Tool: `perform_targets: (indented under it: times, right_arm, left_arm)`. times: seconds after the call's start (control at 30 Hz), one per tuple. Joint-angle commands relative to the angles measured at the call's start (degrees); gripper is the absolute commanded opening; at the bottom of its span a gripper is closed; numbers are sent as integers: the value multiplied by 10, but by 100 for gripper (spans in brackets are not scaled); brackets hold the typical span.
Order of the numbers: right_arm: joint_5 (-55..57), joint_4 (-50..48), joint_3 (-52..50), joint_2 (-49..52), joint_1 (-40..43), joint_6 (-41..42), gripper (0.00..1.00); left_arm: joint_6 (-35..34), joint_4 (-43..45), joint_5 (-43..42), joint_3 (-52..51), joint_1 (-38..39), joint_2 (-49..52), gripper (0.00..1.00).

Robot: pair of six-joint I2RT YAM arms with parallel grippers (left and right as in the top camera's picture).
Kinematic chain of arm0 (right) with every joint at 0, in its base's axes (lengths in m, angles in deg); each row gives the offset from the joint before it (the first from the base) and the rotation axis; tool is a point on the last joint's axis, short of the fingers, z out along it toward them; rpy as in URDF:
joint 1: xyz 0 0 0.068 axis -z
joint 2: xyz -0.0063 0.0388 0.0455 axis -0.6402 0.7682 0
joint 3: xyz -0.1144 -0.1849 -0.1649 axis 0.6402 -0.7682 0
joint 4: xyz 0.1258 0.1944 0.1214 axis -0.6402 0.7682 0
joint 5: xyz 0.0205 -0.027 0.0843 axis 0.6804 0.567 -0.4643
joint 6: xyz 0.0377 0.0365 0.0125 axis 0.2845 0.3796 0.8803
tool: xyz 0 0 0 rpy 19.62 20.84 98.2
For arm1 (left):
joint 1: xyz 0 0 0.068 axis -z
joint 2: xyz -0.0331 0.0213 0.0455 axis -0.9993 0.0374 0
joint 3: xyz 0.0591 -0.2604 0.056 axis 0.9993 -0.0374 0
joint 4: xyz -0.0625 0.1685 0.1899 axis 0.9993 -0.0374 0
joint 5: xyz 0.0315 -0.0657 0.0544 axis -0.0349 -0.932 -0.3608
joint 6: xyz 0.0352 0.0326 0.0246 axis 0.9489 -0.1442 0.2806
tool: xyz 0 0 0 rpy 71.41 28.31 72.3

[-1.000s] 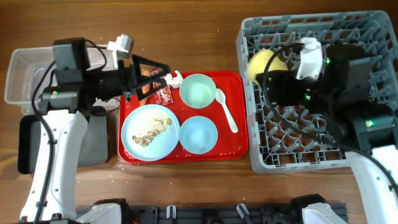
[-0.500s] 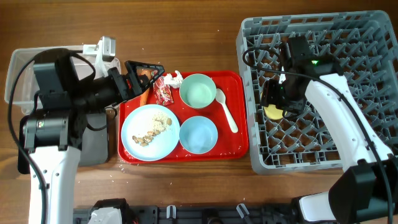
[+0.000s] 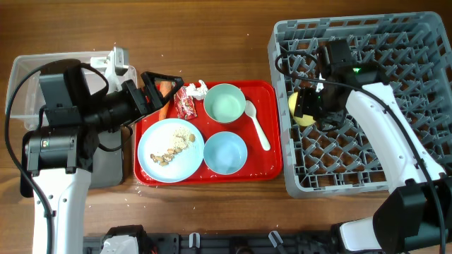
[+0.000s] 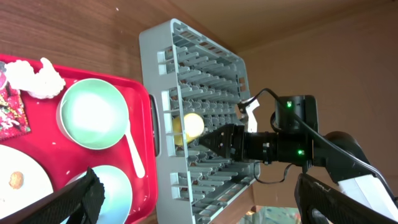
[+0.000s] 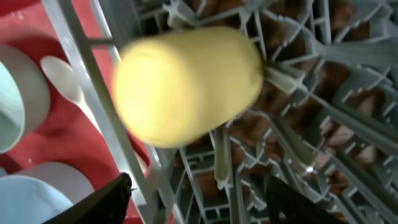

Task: Sort waste into correct bins and load items into the dishwasher rack
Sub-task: 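Lower the yellow cup into the dish rack and open the right gripper, then grasp the teal bowl on the red tray with the right gripper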

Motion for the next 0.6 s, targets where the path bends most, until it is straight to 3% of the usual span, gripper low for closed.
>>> perform_targets:
  times: [0.0,0.13,0.23,0.37,0.43,0.57]
  right_arm:
    - [0,-13,4,8,1,0,71]
    - [-23,-20,22,3,1,-34,71]
    - [-147,-31,64,-36,-2,-112,71]
    - [-252,-78,85,-83,-46,-123,61]
    - [-195,-93,84,-83,-112,-70,52]
    - [-3,-94,83,-17,-210,17,52]
  left_arm:
    - [13,0,5,5,2,0,100]
    - [13,0,5,5,2,-1,100]
    - [29,-1,14,5,2,-9,99]
    - [28,-31,167,5,2,-42,100]
    - [25,-56,268,5,2,-65,100]
    - [-21,-116,442,5,2,-86,100]
